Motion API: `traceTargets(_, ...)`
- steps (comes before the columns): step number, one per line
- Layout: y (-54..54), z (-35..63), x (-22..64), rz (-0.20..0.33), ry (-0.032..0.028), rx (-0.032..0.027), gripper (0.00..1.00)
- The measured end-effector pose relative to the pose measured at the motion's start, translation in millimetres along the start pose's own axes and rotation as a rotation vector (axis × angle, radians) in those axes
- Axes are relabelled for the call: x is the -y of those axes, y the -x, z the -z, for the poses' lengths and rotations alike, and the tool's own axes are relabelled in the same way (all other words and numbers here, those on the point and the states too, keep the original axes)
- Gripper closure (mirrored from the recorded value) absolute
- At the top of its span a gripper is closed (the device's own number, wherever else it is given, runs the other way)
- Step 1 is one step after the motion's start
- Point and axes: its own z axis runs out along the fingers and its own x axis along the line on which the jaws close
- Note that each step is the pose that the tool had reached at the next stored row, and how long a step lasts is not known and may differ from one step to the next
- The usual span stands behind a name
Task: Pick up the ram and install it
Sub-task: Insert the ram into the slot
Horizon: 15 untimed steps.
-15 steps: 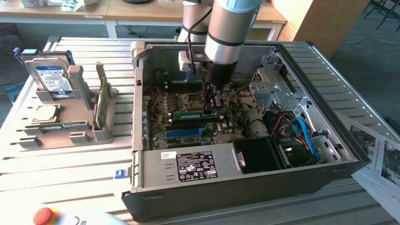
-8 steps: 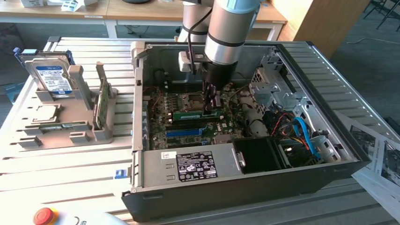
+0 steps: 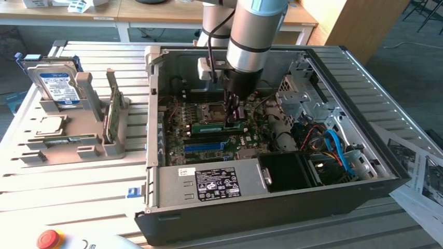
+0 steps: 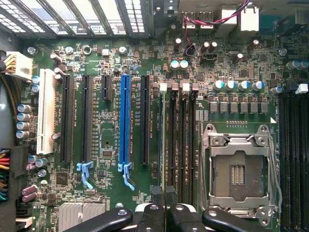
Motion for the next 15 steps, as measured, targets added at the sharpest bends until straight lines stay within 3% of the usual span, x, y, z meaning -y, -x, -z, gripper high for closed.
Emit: traceTargets(15, 0.2, -3.3, 0.2, 0.0, -0.0009, 0.0004, 0.88)
